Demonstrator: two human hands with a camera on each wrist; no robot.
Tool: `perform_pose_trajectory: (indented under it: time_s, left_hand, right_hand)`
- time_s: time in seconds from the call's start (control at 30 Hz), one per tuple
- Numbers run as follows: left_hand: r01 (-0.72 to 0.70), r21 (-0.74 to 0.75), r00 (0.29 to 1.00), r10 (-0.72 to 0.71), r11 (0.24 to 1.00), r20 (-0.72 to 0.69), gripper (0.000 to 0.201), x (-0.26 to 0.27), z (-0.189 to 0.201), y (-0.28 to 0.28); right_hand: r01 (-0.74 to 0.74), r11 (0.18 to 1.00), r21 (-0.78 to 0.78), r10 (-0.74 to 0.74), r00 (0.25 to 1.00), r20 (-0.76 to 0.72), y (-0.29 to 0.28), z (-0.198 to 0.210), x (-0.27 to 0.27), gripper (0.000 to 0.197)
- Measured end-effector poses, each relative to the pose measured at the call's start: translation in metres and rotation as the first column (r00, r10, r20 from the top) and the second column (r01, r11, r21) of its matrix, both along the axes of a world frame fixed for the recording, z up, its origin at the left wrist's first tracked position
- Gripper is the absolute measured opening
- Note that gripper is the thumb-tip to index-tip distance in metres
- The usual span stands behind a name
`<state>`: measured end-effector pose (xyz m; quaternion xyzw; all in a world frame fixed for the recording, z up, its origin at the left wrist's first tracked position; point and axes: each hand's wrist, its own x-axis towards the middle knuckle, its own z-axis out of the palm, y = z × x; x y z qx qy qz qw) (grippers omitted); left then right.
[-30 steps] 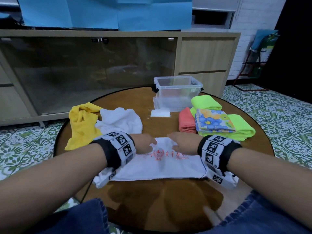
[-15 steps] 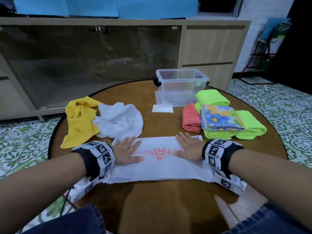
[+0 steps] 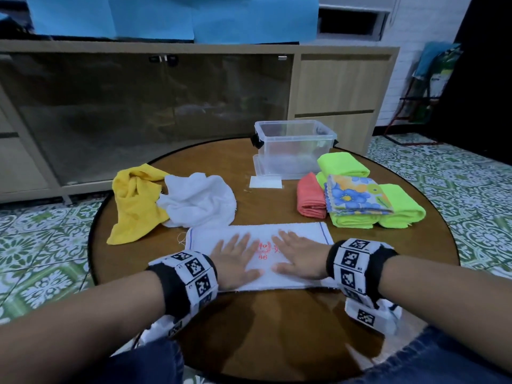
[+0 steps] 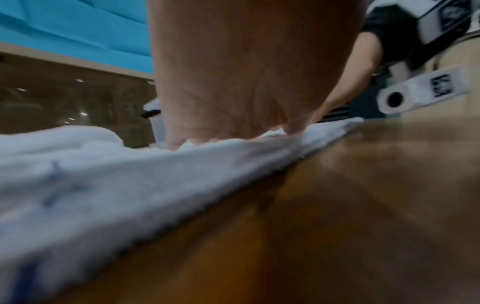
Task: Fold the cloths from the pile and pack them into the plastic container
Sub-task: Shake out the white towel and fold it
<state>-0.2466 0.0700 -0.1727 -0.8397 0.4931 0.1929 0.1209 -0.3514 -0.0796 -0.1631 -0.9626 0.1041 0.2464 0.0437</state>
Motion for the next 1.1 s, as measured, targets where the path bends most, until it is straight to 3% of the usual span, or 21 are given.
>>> perform_pose_trajectory:
  time_s: [0.1, 0.17, 0.2, 0.3, 0.37, 0.43, 0.5, 0.57, 0.7, 0.77, 0.87, 0.93, 1.0, 1.1]
  left_hand:
    - [0.021, 0.039, 0.999, -0.019, 0.999, -0.044, 0.075, -0.006, -0.014, 0.005]
    - [0.011, 0.056, 0.999, -0.009, 0.998, -0.042, 0.105, 0.004, -0.013, 0.013]
    - [-0.018, 0.07, 0.999, 0.021, 0.997, -0.037, 0.113, 0.011, -0.012, 0.017]
    - [-0.121, 0.088, 0.992, 0.122, 0.989, -0.006, 0.089, 0.029, -0.006, 0.031]
    - [-0.158, 0.092, 0.987, 0.158, 0.983, 0.007, 0.096, 0.039, -0.003, 0.041]
    - [-0.182, 0.125, 0.983, 0.181, 0.975, 0.022, 0.108, 0.046, 0.0, 0.049]
    - [-0.186, 0.171, 0.982, 0.18, 0.968, 0.051, 0.085, 0.049, 0.004, 0.054]
    - [-0.185, 0.207, 0.98, 0.167, 0.961, 0.104, 0.08, 0.053, 0.013, 0.05]
    - [-0.054, 0.149, 0.989, 0.032, 0.987, 0.145, 0.086, 0.037, 0.036, 0.006]
    - [0.032, 0.087, 0.995, -0.04, 0.996, 0.091, 0.084, 0.014, 0.039, -0.018]
    - [0.097, 0.12, 0.995, -0.096, 0.988, -0.012, 0.088, -0.008, 0.022, -0.036]
    - [0.091, 0.149, 0.995, -0.085, 0.985, -0.046, 0.091, -0.005, 0.008, -0.029]
    - [0.044, 0.152, 0.998, -0.037, 0.987, -0.048, 0.092, 0.007, 0.001, -0.014]
    - [-0.033, 0.134, 0.998, 0.039, 0.99, -0.044, 0.124, 0.03, 0.001, 0.009]
  right_hand:
    - [-0.05, 0.998, -0.035, 0.049, 0.998, -0.032, -0.004, -0.011, -0.007, 0.123]
    - [-0.065, 0.997, -0.044, 0.064, 0.998, -0.017, -0.012, -0.014, -0.012, 0.134]
    - [-0.057, 0.998, -0.042, 0.056, 0.998, -0.009, -0.016, -0.015, -0.015, 0.131]
    - [-0.006, 0.999, -0.035, 0.006, 1.0, 0.014, -0.029, -0.012, -0.027, 0.109]
    - [0.019, 0.998, -0.057, -0.018, 1.0, 0.02, -0.039, -0.01, -0.036, 0.1]
    - [0.037, 0.996, -0.081, -0.036, 0.999, 0.011, -0.05, -0.007, -0.043, 0.112]
    - [0.034, 0.992, -0.12, -0.036, 0.999, -0.015, -0.062, -0.004, -0.047, 0.13]
    - [0.007, 0.985, -0.17, -0.009, 1.0, -0.008, -0.069, 0.004, -0.045, 0.136]
    - [-0.022, 0.997, -0.081, 0.03, 0.994, 0.101, -0.045, 0.022, -0.026, 0.112]
    - [-0.046, 0.999, -0.03, 0.047, 0.997, 0.066, -0.025, 0.022, -0.016, 0.099]
    - [-0.06, 0.998, -0.03, 0.058, 0.997, -0.057, -0.019, 0.013, -0.01, 0.101]
    - [-0.033, 0.999, -0.039, 0.028, 0.992, -0.124, -0.032, 0.008, -0.015, 0.11]
    - [-0.022, 0.999, -0.043, 0.014, 0.986, -0.165, -0.049, 0.006, -0.021, 0.134]
    - [-0.003, 0.999, -0.047, -0.007, 0.978, -0.209, -0.072, 0.009, -0.03, 0.161]
